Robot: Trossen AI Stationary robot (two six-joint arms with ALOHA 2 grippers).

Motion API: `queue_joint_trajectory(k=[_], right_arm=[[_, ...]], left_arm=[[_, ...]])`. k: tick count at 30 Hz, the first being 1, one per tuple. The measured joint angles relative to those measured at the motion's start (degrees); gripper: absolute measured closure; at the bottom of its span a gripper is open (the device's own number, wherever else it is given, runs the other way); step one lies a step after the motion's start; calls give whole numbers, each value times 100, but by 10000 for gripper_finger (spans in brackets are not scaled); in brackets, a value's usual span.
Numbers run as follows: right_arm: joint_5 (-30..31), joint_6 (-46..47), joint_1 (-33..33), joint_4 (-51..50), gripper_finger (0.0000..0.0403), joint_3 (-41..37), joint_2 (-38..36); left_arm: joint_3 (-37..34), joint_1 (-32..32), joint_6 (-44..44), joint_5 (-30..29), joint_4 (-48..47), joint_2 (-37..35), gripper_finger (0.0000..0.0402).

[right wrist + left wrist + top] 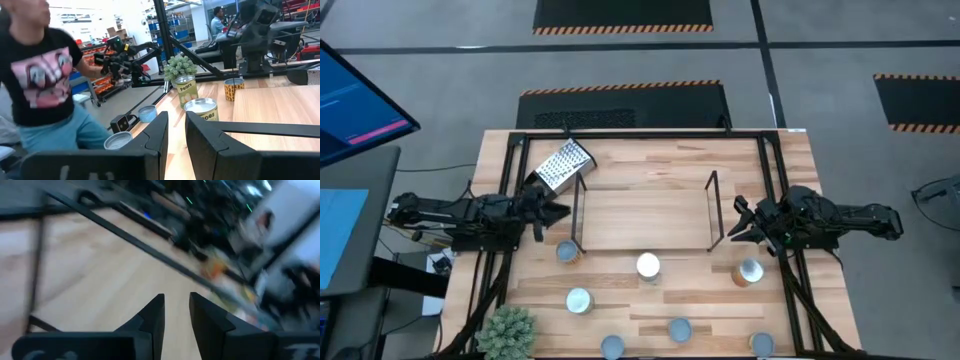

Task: Pick and place cans onto a shelf
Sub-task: Put the canned green beans on the shelf

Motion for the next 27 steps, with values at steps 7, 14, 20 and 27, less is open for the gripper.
queue_joint_trajectory(k=[7, 14, 20, 27], right_arm=[[59, 28, 10, 33, 310, 2, -1], [140, 16, 156, 387, 310, 2, 0], [140, -4, 283, 1064, 310, 2, -2], [142, -772, 307, 934, 310, 2, 0]], left_arm=[[9, 2, 271, -607, -463, 4, 322], [31, 0, 182, -104, -629, 2, 322], [31, 0, 369, -100, -641, 2, 322], [9, 0, 768, -381, -173, 3, 322]])
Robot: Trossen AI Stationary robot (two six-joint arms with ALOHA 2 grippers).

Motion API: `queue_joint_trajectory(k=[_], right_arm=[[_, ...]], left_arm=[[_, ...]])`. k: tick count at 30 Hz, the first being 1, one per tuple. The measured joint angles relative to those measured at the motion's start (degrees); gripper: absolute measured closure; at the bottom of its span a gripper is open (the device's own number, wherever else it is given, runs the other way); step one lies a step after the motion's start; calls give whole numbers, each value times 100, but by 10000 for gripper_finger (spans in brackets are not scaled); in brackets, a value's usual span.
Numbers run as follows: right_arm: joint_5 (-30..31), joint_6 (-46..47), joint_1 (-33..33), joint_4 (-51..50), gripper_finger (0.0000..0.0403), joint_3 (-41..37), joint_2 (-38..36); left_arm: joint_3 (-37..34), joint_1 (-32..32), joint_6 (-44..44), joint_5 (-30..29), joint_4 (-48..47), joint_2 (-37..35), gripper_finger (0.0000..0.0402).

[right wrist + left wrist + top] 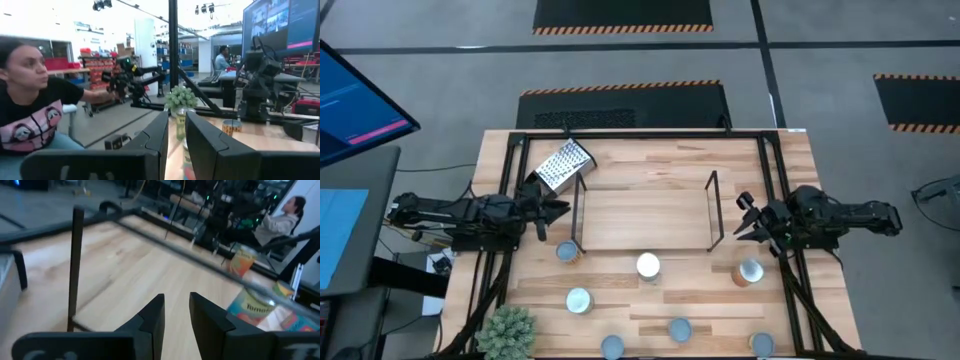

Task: Pick and place cans onto a shelf
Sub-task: Put the canned green beans on the shelf

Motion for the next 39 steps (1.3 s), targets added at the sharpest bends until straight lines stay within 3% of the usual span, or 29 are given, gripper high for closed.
queue_joint_trajectory(k=[12, 22, 26, 30, 34, 39], right_arm=[[83, 606, 0, -520, 310, 2, 0], [1723, 125, -8, -151, 310, 2, 0], [2122, -49, -58, 1427, 310, 23, -3], [2239, -1517, -224, 2344, 310, 342, -10], [3180, -2526, -445, 2344, 310, 619, 12], [3328, -2276, -653, 2300, 310, 951, 54]], left_arm=[[0, -2, 300, -15, 606, 54, 322], [0, -2, 321, 117, 709, 245, 322], [4, -2, 1230, 111, 2044, 222, 322], [20, -3, 2876, -101, 3958, 238, 322], [17, 43, 4553, -575, 5195, 354, 322], [20, 257, 5064, -3, 6782, 752, 322]])
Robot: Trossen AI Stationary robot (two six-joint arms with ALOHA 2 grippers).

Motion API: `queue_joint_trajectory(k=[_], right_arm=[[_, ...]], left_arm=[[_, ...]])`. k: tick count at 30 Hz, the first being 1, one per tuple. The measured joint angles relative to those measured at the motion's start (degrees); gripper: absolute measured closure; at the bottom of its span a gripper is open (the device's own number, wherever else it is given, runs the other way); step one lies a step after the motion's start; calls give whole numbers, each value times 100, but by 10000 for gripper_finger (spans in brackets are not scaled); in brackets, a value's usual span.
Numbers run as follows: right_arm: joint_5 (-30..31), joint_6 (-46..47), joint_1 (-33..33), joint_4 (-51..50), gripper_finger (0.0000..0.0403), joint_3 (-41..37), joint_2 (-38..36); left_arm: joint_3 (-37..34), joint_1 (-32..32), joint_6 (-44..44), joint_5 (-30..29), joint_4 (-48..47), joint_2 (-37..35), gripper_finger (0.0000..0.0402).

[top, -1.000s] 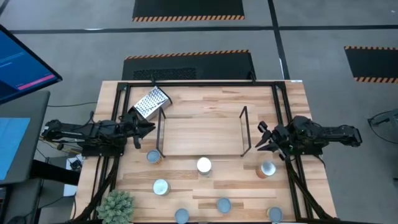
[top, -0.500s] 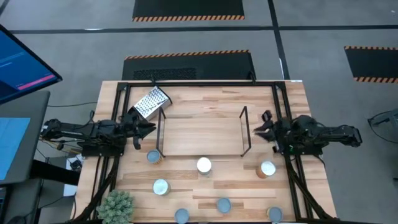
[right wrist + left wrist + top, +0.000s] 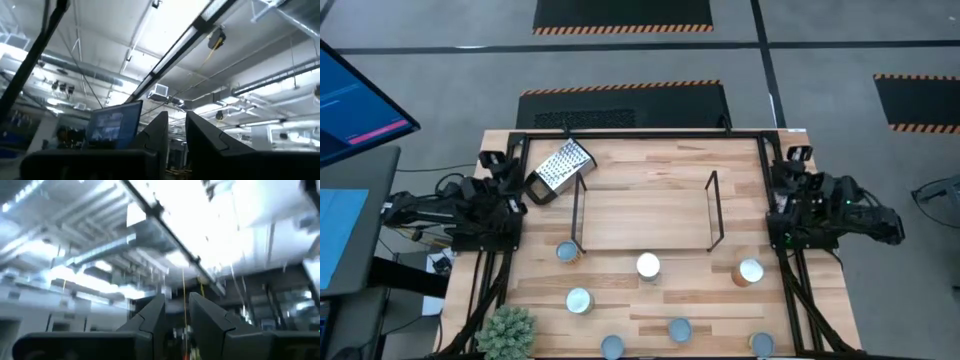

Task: Pick and place cans onto a shelf
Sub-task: Put the canned green beans on the shelf

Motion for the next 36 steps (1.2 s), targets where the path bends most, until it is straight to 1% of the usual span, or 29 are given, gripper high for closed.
queue_joint_trajectory(k=[2, 4, 6, 8, 10, 12, 14, 17, 20, 23, 25, 28, 31, 33, 36], right_arm=[[128, 458, -40, -150, 310, 157, -1], [289, 940, -46, -466, 310, 358, 49], [461, 1367, -46, -951, 310, 627, 184], [508, 1813, -46, -1502, 310, 961, 419], [578, 2192, -44, -2201, 310, 1351, 681], [580, 2543, -44, -3026, 310, 1807, 980], [578, 2873, -27, -3859, 310, 2297, 1286], [547, 3051, -22, -4986, 310, 3090, 1818], [163, 3067, -24, -6226, 310, 4054, 2381], [-336, 3068, -23, -7402, 310, 5120, 2939], [-615, 3066, -24, -8239, 310, 5753, 3303], [-848, 3146, -22, -9636, 310, 6435, 3820], [-1230, 3718, -24, -10719, 310, 6778, 4278], [-1596, 4141, -24, -11128, 310, 6848, 4520], [-2084, 4504, -22, -11547, 310, 6850, 4794]], left_arm=[[8, 48, -171, 214, 173, 142, 322], [143, 67, -642, 249, 133, 312, 322], [382, 67, -918, 37, -67, 538, 322], [795, 67, -899, -354, -565, 799, 322], [1387, 67, -610, -745, -1474, 1074, 322], [2108, 67, -310, -1029, -2714, 1380, 322], [2899, 67, -244, -1166, -4016, 1737, 322], [4065, 67, -551, -1193, -5468, 2339, 322], [5181, 72, -873, -1145, -6389, 2953, 322], [6149, 97, -913, -857, -7163, 3517, 322], [6643, 146, -826, -649, -7690, 3868, 322], [7092, 315, -630, -503, -8456, 4297, 322], [7264, 616, -555, -306, -8797, 4581, 322], [7309, 870, -502, 212, -8859, 4684, 322], [7335, 1341, -466, 1497, -8882, 4774, 322]])
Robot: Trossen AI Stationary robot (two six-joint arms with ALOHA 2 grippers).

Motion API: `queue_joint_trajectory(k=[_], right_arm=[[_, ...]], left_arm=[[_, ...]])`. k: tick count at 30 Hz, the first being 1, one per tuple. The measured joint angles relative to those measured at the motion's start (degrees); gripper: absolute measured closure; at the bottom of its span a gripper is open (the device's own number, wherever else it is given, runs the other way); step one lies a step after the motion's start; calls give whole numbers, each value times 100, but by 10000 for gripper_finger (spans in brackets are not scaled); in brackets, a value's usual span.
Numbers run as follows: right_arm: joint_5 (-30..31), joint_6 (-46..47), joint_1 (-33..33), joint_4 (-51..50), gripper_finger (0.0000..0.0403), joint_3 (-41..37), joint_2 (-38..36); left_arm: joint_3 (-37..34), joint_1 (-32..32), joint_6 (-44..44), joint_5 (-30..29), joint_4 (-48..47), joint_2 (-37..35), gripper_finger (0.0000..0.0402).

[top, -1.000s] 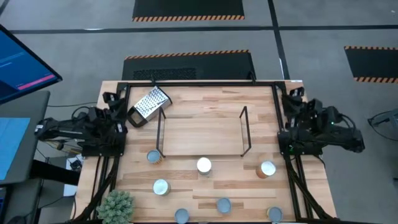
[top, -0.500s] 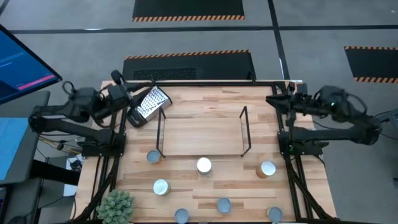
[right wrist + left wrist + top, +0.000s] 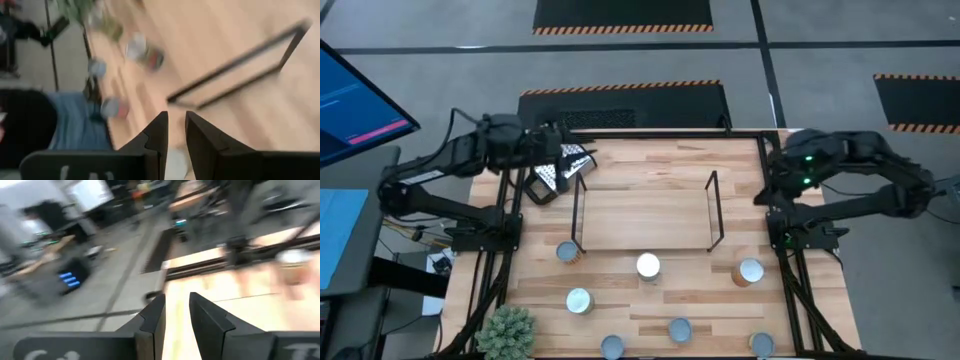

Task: Pick and place cans onto a shelf
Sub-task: Put the canned green beans on the shelf

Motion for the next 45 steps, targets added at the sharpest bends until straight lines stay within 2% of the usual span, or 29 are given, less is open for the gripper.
queue_joint_trajectory(k=[3, 5, 7, 10, 13, 19, 23, 26, 31, 33, 39, 45], right_arm=[[-108, 87, 2, -332, 310, 2, 291], [-88, -5, 2, -467, 310, 2, 498], [-75, -278, 0, -555, 310, 1, 695], [-75, -830, 0, -720, 310, 2, 900], [-69, -1315, 0, -1047, 310, 2, 1067], [-60, -1552, 4, -1131, 310, -50, 1115], [151, -1541, 4, -1127, 310, -98, 1113], [407, -1362, 7, -1133, 310, -353, 1108], [269, -541, 228, -1155, 310, -998, 1108], [227, -248, 453, -1137, 310, -1257, 1110], [22, 223, 1280, -1082, 304, -1915, 1113], [-46, 837, 1897, -602, 259, -2312, 1111]], left_arm=[[4, 470, -419, 1241, -54, 120, 322], [4, 686, -742, 1622, -187, 247, 322], [4, 764, -1211, 1487, -244, 418, 322], [2, 740, -1840, 602, -374, 708, 322], [2, 625, -1908, 260, -207, 1008, 322], [-4, 380, -1803, 571, -94, 1475, 322], [-4, 286, -2101, 572, -46, 1617, 322], [-4, 230, -2440, 632, 121, 1618, 322], [-4, 121, -2588, 1107, 136, 1614, 318], [-36, 56, -2637, 1319, 166, 1623, 310], [-52, -156, -2955, 1424, 160, 1865, 261], [-57, -236, -3236, 1426, 136, 2084, 206]])
